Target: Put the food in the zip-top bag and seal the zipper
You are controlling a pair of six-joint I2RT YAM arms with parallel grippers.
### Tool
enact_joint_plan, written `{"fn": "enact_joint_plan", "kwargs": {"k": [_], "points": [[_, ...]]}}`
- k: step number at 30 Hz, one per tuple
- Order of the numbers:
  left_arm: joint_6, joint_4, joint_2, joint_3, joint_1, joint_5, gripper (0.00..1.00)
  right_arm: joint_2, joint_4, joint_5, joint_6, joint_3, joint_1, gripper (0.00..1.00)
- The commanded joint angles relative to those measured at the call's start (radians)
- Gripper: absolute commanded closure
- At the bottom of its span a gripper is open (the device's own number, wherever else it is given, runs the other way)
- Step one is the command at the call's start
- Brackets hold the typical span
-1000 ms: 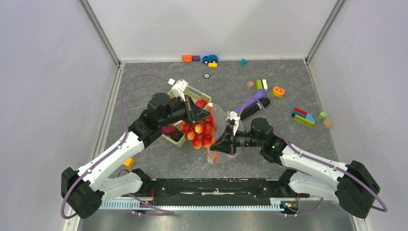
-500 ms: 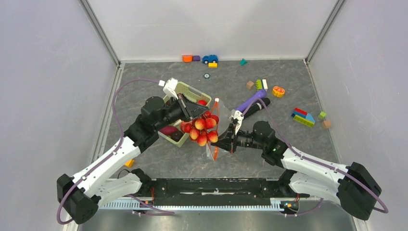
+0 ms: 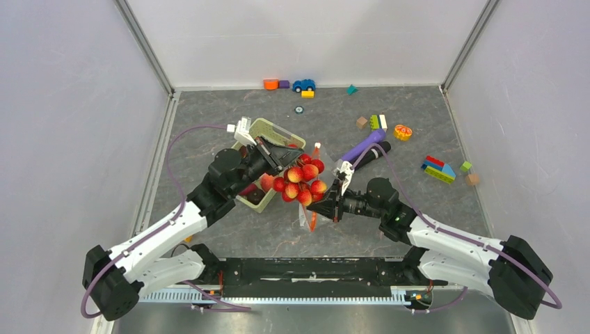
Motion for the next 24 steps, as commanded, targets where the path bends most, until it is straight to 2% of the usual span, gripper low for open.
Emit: {"fn": "enact_joint_plan", "kwargs": {"k": [1,5,8,13,17,21,24], "points": [[0.020,0.016,-0.067,0.026,-0.004,-0.089,0.98,-0.049,-0.122,0.110,-0.076,0.011,0.003,1.00],[0.018,0.035,-0.069,0.006,-0.004,-0.069,0.98,-0.075,-0.120,0.125,-0.049,0.008,0.004,0.90],[0.031,0.054,-0.069,0.000,-0.004,-0.046,0.98,-0.086,-0.187,0.184,-0.036,0.028,0.004,0.81],[0.116,-0.032,-0.128,0.008,-0.004,-0.050,0.98,-0.114,-0.466,0.401,-0.085,0.118,0.003,0.73],[0.195,-0.137,-0.197,0.005,-0.004,-0.129,0.98,-0.152,-0.645,0.584,-0.088,0.162,0.004,0.58],[0.238,-0.185,-0.239,-0.010,-0.005,-0.147,0.98,-0.176,-0.667,0.707,-0.095,0.191,0.003,0.41],[0.257,-0.209,-0.254,-0.026,-0.004,-0.146,0.98,-0.104,-0.664,0.754,-0.132,0.246,0.005,0.39]]}}
